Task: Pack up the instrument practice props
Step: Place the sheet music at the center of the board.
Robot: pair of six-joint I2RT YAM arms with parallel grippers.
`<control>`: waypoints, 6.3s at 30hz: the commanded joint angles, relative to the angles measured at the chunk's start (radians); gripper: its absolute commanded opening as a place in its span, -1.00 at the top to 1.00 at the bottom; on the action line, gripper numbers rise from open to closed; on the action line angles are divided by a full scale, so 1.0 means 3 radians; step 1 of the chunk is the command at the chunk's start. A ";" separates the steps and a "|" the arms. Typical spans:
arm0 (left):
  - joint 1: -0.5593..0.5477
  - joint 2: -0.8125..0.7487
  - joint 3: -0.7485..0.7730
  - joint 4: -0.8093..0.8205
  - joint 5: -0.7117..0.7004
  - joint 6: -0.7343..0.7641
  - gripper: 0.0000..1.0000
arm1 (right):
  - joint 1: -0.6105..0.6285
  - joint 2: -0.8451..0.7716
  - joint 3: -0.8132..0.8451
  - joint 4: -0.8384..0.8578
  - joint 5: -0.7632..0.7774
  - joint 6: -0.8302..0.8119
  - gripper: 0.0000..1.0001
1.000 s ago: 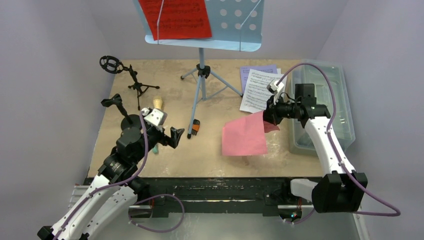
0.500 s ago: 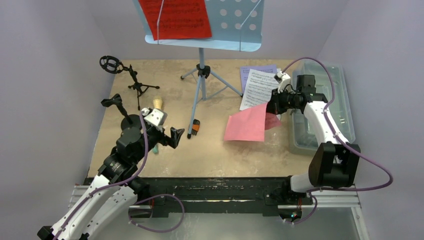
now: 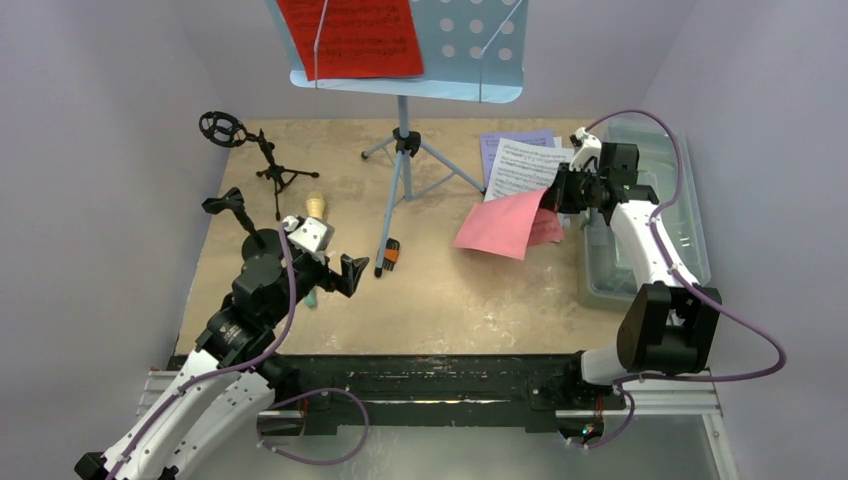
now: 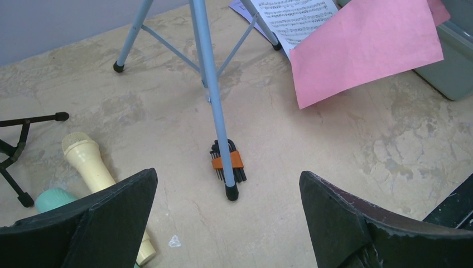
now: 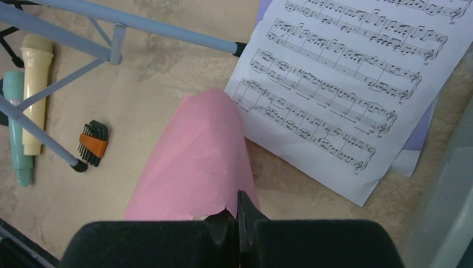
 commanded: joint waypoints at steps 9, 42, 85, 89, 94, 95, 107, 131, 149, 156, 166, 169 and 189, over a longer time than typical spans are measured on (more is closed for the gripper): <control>0.0015 -0.0010 -0.0019 0.0147 0.0042 0.0038 -1.00 | -0.0042 0.0291 0.0258 0.0160 0.0298 0.0348 0.95; 0.0016 -0.0005 -0.0019 0.0142 0.0047 0.0042 -1.00 | -0.0099 0.0622 0.0560 0.0036 -0.0063 0.0551 1.00; 0.0024 0.0057 -0.0024 0.0152 0.0036 0.0052 -1.00 | -0.0490 0.0497 0.0639 -0.0112 -0.0330 0.2130 0.91; 0.0030 0.0056 -0.0025 0.0156 0.0036 0.0051 -1.00 | -0.0477 0.0560 0.0695 -0.0186 -0.0344 0.1876 0.89; 0.0035 0.0060 -0.0030 0.0157 0.0036 0.0052 -1.00 | -0.0451 0.0673 0.0833 -0.0406 -0.0375 0.1427 0.88; 0.0035 0.0062 -0.0027 0.0157 0.0041 0.0051 -1.00 | -0.0451 0.0691 0.0821 -0.0424 -0.0417 0.1415 0.88; 0.0046 0.0062 -0.0027 0.0157 0.0033 0.0049 -1.00 | -0.0466 0.0159 0.0461 0.0176 -0.1344 0.2307 0.91; 0.0055 0.0099 -0.0030 0.0161 0.0050 0.0045 -1.00 | -0.0352 0.0387 0.0751 -0.0180 -0.0327 0.1828 0.91; 0.0055 0.0085 -0.0035 0.0177 0.0057 0.0051 -1.00 | -0.0783 0.0369 0.0917 -0.0166 -0.0233 0.2345 0.97; 0.0062 0.0112 -0.0040 0.0188 0.0057 0.0052 -1.00 | -0.0552 0.0151 0.0802 -0.0276 -0.0466 0.2327 0.95; 0.0059 0.0111 -0.0039 0.0180 0.0057 0.0047 -1.00 | -0.0393 0.0714 0.1141 -0.0238 -0.0523 0.1931 0.94; 0.0061 0.0093 -0.0040 0.0176 0.0057 0.0045 -1.00 | -0.0272 0.0978 0.1450 -0.0525 -0.0386 0.1249 0.94; 0.0063 0.0105 -0.0045 0.0188 0.0057 0.0042 -1.00 | -0.0045 0.1483 0.1843 -0.1044 0.0540 -0.0484 0.65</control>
